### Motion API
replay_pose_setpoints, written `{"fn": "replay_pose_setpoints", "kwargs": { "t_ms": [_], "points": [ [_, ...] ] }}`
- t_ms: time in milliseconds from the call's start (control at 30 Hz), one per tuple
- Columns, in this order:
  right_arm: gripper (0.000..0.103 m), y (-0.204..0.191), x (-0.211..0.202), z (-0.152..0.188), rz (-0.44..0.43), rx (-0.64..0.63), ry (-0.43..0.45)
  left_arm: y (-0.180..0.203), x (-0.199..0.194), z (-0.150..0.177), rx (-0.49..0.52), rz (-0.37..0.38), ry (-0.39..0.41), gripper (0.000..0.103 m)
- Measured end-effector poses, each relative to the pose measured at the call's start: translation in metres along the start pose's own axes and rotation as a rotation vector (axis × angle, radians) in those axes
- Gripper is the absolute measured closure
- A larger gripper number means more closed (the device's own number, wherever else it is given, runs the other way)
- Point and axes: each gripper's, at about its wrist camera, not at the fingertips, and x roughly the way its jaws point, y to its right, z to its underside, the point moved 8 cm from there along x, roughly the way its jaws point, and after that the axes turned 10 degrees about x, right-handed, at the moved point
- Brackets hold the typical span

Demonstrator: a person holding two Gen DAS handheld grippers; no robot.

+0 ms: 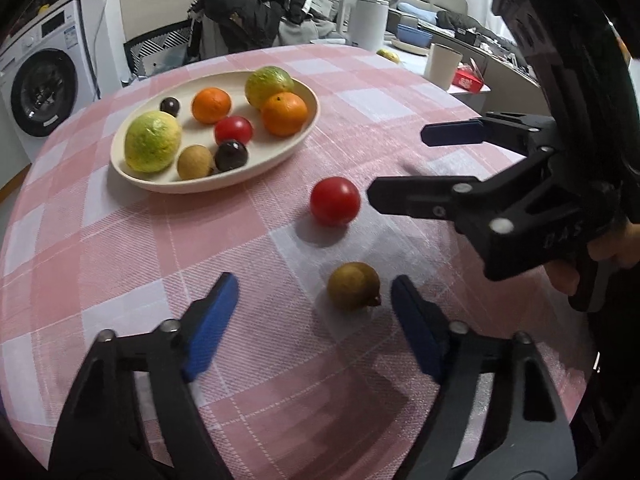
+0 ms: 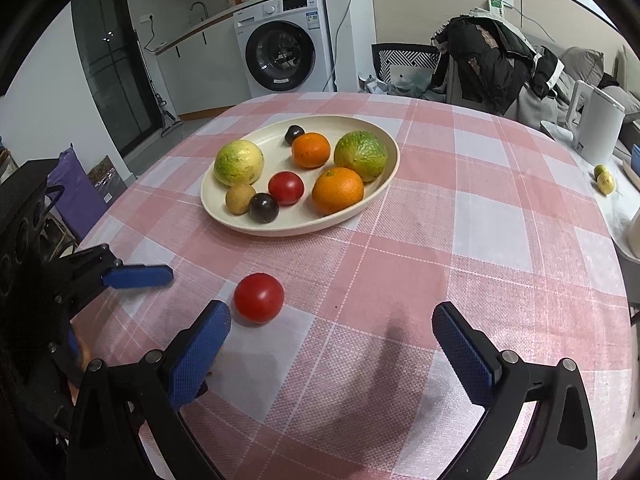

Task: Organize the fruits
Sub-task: 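Grasp the brown kiwi with the left tool while the right tool grasps the red tomato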

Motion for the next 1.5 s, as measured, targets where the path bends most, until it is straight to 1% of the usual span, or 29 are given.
{"fn": "replay_pose_setpoints", "kwargs": {
  "t_ms": [67,100,167,200,233,267,367,467,633,733,900,1000,1067,1200,1300,1400,1500],
  "points": [
    [0.0,0.002,0.003,0.001,0.004,0.005,-0.009,0.002,0.001,-0.001,0.007,0.003,0.002,0.038],
    [0.0,0.003,0.004,0.002,0.007,0.006,-0.014,0.003,0.001,-0.001,0.007,0.012,0.005,0.04],
    [0.0,0.005,0.007,0.004,0.015,0.008,-0.023,0.005,0.001,-0.002,0.004,0.025,0.013,0.05],
    [0.0,0.005,0.008,0.004,0.018,0.009,-0.024,0.005,-0.001,-0.003,0.005,0.029,0.014,0.053],
    [0.0,0.006,0.008,0.004,0.019,0.011,-0.024,0.006,-0.001,-0.003,0.006,0.038,0.018,0.059],
    [0.0,0.006,0.008,0.004,0.017,0.013,-0.025,0.008,-0.001,-0.004,0.007,0.052,0.021,0.069],
    [0.0,0.008,0.008,0.004,0.019,0.016,-0.025,0.011,-0.002,-0.005,0.008,0.078,0.026,0.079],
    [0.0,0.008,0.008,0.003,0.02,0.017,-0.025,0.012,-0.003,-0.005,0.01,0.077,0.029,0.079],
    [0.0,0.009,0.008,0.003,0.015,0.023,-0.022,0.005,-0.01,-0.006,0.0,0.051,0.047,0.079],
    [0.0,0.008,0.006,0.003,0.002,0.026,-0.023,-0.005,-0.015,-0.008,-0.015,0.019,0.06,0.079],
    [0.002,0.004,0.01,0.006,0.027,-0.001,-0.031,-0.028,-0.027,-0.01,-0.052,-0.053,0.086,0.079],
    [0.012,-0.005,0.012,0.009,0.007,-0.019,-0.044,-0.041,-0.031,-0.01,-0.072,-0.097,0.091,0.079],
    [0.022,-0.012,0.016,0.011,-0.003,-0.042,-0.063,-0.047,-0.034,-0.01,-0.081,-0.116,0.094,0.079],
    [0.024,-0.026,0.022,0.015,-0.02,-0.084,-0.083,-0.055,-0.038,-0.01,-0.1,-0.136,0.099,0.079],
    [0.027,-0.032,0.025,0.015,-0.012,-0.107,-0.081,-0.058,-0.039,-0.01,-0.103,-0.151,0.096,0.079],
    [0.031,-0.037,0.028,0.014,-0.016,-0.122,-0.082,-0.06,-0.04,-0.01,-0.109,-0.153,0.098,0.079],
    [0.038,-0.041,0.031,0.014,0.011,-0.155,-0.076,-0.064,-0.039,-0.009,-0.121,-0.152,0.097,0.079]
  ]
}}
